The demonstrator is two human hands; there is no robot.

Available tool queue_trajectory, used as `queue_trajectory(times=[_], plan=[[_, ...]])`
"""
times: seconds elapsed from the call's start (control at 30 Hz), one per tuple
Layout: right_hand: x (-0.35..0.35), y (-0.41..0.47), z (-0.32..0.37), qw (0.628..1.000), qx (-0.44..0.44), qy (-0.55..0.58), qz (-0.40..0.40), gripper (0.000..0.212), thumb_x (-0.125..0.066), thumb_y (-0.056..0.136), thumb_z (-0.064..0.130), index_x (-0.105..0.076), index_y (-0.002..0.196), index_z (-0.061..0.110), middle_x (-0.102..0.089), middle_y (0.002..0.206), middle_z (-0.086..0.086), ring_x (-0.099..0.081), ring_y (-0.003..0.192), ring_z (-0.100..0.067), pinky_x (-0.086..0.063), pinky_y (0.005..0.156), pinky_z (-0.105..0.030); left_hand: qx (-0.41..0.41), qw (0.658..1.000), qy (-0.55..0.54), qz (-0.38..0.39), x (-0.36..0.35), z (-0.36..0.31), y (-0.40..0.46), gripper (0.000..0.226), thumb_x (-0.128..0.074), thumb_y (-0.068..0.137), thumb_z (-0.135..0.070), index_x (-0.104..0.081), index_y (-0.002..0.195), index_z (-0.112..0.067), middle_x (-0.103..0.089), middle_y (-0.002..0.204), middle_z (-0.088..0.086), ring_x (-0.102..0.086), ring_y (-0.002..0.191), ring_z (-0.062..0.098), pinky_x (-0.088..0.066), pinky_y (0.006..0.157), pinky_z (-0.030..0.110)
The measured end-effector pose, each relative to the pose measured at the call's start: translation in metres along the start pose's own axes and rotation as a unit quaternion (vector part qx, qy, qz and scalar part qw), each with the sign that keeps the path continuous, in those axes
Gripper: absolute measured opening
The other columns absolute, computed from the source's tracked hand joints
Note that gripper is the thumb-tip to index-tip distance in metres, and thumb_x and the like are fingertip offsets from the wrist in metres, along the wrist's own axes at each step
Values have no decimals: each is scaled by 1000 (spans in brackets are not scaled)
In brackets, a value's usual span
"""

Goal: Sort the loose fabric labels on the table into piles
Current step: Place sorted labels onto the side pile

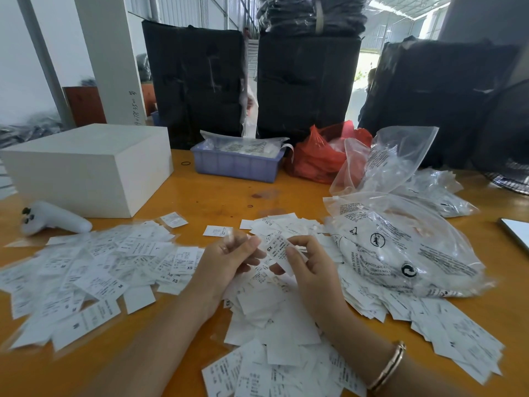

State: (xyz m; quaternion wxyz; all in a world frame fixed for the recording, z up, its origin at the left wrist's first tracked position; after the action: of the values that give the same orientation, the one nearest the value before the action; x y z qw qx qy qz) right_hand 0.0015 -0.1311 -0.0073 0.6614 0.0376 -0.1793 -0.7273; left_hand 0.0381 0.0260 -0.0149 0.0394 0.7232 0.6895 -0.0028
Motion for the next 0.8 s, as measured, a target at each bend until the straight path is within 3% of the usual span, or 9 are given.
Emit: queue_trajectory(times=[0.17,0.23,0.33,0.53,0.67,0.73,0.8], plan=[[-3,-2,-1,999,29,-22,26,10,-51,96,16,-55,93,25,-61,56,24,-57,49,10,-35,44,-6,-7,1000,11,-2,-1,-2,-1,50,-68,58,-58,-71,86,-17,-74,78,-2,-68,71,6,-47,62,18],[-5,-2,-2,998,26,-48,38,13,-51,96,20,-54,91,32,-66,65,20,-63,59,8,-39,46,-7,-5,1000,17,5,-2,-2,-1,54,-67,56,-62,-71,83,-16,-74,80,-1,-67,70,5,-47,62,18],[-7,0,-6,996,-2,-68,58,13,-51,97,25,-53,90,36,-71,79,9,-69,72,1,-52,56,-20,-6,999,28,25,-1,-2,-2,48,-65,59,-64,-72,76,-20,-73,79,1,-66,71,8,-47,61,18],[-8,1,-8,997,-30,-35,65,11,-53,96,25,-56,91,35,-71,77,5,-70,71,-3,-47,49,-15,4,999,26,39,-3,-3,-4,36,-70,63,-50,-73,85,-22,-73,81,-1,-68,73,8,-48,60,14],[-5,4,-9,998,-38,2,47,11,-53,96,19,-57,95,29,-73,79,3,-71,72,-8,-55,58,-30,6,999,0,36,-2,-4,-4,34,-71,66,-43,-74,88,-17,-73,82,3,-66,71,7,-49,61,16],[-2,4,-9,999,-36,31,26,9,-52,96,17,-58,95,24,-72,75,4,-71,70,-9,-56,56,-26,0,1000,-1,17,-1,-4,-3,31,-70,71,-40,-73,91,-16,-73,79,0,-66,70,5,-48,60,14],[1,4,-7,999,-26,42,4,9,-52,96,18,-59,93,22,-71,77,-6,-71,70,-12,-51,52,-22,1,1000,-11,-1,0,-3,-2,32,-70,70,-41,-73,89,-16,-74,80,-1,-67,70,5,-48,63,17]])
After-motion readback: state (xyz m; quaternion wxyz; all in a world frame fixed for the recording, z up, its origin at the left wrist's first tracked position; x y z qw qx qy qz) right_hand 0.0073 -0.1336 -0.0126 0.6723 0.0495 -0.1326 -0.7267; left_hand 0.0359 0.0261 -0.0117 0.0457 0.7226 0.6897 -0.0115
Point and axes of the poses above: each hand's wrist, its own y-axis towards the middle knuckle, its own x-axis out of the back of the hand, z = x × y, the point moved 1 cm from there along y, towards the middle knuckle
